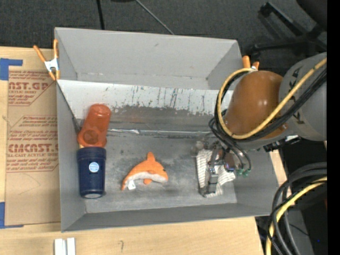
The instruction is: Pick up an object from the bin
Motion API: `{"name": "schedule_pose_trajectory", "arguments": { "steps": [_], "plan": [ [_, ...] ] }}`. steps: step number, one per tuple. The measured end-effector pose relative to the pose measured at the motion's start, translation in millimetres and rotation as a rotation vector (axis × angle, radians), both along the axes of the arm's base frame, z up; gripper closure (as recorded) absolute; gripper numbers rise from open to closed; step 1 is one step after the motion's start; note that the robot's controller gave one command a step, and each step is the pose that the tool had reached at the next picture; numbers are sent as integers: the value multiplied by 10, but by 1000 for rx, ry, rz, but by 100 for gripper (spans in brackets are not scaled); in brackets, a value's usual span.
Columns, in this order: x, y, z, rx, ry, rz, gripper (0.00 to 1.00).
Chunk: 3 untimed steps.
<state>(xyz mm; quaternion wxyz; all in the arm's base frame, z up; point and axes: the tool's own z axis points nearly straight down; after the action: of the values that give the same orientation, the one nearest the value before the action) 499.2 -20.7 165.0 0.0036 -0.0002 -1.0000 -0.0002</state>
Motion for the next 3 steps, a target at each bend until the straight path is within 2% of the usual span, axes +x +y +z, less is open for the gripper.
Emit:
{"name": "schedule_pose_trajectory", "arguments": {
  "steps": [1,2,3],
  "plan": [
    [17,0,44,0,-8,1,0],
    [263,221,-388,-1,-15,59,0],
    [263,460,-835,1,-9,55,0]
  ]
}}
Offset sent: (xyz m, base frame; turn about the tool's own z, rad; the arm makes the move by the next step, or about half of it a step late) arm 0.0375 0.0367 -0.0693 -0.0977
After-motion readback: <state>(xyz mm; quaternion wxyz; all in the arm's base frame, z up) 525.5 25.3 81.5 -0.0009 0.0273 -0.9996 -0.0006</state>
